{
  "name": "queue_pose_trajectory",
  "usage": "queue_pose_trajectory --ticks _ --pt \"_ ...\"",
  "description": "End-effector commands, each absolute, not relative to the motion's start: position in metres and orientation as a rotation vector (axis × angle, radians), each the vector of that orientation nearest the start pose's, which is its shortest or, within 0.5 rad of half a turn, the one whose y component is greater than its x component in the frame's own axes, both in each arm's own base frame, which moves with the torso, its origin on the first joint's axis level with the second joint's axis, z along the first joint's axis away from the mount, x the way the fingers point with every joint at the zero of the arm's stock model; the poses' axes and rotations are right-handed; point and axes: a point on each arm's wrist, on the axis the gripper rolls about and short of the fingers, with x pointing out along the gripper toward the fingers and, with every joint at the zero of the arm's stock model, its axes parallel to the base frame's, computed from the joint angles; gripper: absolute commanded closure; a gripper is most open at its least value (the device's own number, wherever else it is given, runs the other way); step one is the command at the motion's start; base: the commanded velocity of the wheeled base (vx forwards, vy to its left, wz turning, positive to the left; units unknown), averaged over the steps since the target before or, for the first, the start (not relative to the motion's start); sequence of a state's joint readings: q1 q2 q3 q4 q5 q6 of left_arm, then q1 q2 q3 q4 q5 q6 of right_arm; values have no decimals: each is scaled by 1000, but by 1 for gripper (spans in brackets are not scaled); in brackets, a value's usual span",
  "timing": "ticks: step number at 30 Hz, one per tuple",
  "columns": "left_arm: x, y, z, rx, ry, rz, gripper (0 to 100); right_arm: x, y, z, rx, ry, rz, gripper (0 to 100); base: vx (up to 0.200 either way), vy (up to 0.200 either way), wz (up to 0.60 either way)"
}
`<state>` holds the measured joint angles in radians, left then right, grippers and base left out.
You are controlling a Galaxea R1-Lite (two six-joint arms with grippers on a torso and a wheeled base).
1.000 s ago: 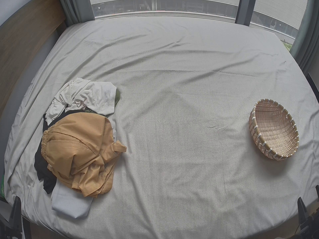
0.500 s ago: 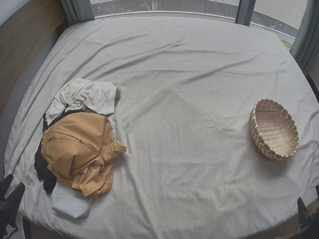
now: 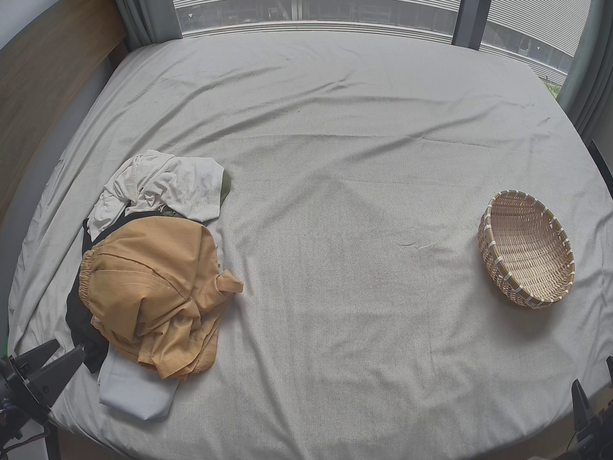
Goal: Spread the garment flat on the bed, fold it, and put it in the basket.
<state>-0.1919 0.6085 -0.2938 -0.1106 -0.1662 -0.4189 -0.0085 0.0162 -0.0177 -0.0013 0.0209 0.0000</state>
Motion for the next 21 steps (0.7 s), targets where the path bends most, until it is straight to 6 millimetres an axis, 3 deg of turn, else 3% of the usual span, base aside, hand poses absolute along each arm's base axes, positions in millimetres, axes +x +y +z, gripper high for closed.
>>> queue_pose_trajectory --ticks 1,10,21 --pt "66 -17 164 -428 384 -311 0 -23 1 76 0 2 12 0 0 0 0" --pt "94 -23 158 -498 479 -307 0 -23 1 76 0 2 12 0 0 0 0" --pt "124 -28 134 -499 601 -277 0 -23 1 76 0 2 12 0 0 0 0"
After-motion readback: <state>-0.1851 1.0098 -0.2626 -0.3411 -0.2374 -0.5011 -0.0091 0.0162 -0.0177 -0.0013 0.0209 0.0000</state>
